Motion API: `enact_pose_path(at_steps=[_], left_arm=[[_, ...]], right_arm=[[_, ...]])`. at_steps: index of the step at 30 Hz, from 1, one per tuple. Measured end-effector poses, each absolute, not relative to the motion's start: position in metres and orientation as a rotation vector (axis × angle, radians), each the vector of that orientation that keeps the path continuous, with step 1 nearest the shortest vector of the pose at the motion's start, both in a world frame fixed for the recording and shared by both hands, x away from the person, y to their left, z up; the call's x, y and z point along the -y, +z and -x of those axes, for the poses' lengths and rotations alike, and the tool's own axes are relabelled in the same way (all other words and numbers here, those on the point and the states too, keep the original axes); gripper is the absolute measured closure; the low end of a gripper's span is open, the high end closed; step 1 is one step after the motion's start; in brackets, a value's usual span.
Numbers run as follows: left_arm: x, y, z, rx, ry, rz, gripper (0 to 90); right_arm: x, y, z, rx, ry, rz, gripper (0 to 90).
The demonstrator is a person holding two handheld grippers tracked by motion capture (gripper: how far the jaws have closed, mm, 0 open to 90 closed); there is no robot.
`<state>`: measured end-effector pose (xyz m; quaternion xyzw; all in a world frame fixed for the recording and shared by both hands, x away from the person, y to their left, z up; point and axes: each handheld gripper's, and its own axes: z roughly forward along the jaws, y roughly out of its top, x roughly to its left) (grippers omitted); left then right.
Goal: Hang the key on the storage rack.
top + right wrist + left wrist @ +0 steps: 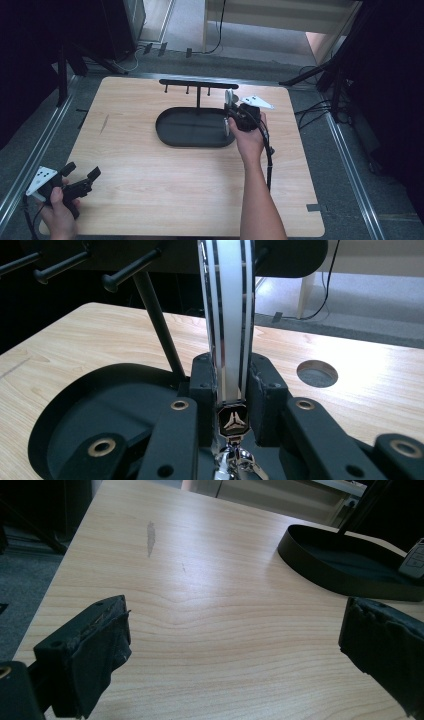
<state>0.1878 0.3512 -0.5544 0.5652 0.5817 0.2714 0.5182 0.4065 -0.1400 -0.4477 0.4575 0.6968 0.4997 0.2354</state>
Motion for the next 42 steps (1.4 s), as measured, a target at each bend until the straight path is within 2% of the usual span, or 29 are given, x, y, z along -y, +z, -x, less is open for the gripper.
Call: enact_pose_path(at_steps=[20, 26, 33, 36, 42], left_arm=[[-0.350, -0.554, -0.188, -1.393, 0.656, -1.368, 0.1], [-0.351, -0.554, -0.188, -1.390, 0.654, -1.367, 0.1], [-0.350, -0.554, -0.188, -1.391, 0.655, -1.367, 0.2], [-0.350, -0.554, -0.188, -1.392, 0.656, -1.367, 0.2], [-0.350, -0.554, -0.189, -1.390, 0.657, -1.373, 0.2]], right_arm=[[0.153, -0.452, -0.406, -1.792, 1.375, -1.300, 74.3], [0.155, -0.455, -0.409, -1.767, 1.348, -1.348, 70.6], [0.161, -0.459, -0.404, -1.757, 1.311, -1.303, 63.3], [0.167, -0.460, -0.401, -1.745, 1.314, -1.305, 55.1], [0.181, -0.459, -0.387, -1.766, 1.343, -1.266, 45.5]])
